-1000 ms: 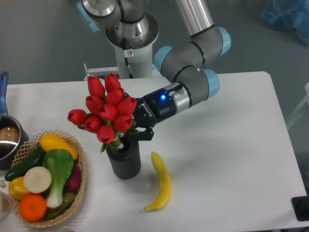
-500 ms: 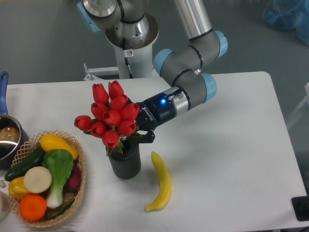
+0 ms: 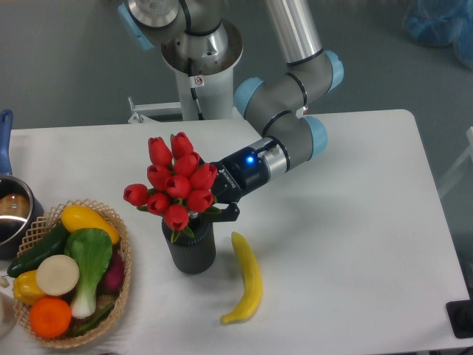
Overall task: Insert the flowers into the vase
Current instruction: 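Push the tulips deeper into the vase and straighten them upright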
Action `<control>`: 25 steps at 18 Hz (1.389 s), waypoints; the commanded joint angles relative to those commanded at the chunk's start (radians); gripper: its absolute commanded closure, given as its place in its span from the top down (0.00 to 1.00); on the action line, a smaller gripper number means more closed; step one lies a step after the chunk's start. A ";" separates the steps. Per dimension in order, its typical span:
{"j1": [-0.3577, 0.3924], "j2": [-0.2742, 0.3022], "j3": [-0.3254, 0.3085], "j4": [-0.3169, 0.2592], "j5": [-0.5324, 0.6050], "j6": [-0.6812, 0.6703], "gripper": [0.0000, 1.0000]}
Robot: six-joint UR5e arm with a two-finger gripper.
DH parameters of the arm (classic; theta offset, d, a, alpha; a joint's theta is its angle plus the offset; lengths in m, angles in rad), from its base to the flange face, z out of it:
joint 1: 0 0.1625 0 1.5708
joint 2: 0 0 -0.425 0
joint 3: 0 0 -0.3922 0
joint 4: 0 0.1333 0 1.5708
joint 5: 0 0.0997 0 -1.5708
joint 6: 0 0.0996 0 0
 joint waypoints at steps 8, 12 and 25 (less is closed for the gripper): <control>0.009 -0.023 -0.020 -0.002 0.008 0.035 0.27; 0.009 -0.031 -0.029 -0.002 0.011 0.066 0.28; 0.029 -0.038 -0.032 0.000 0.011 0.072 0.67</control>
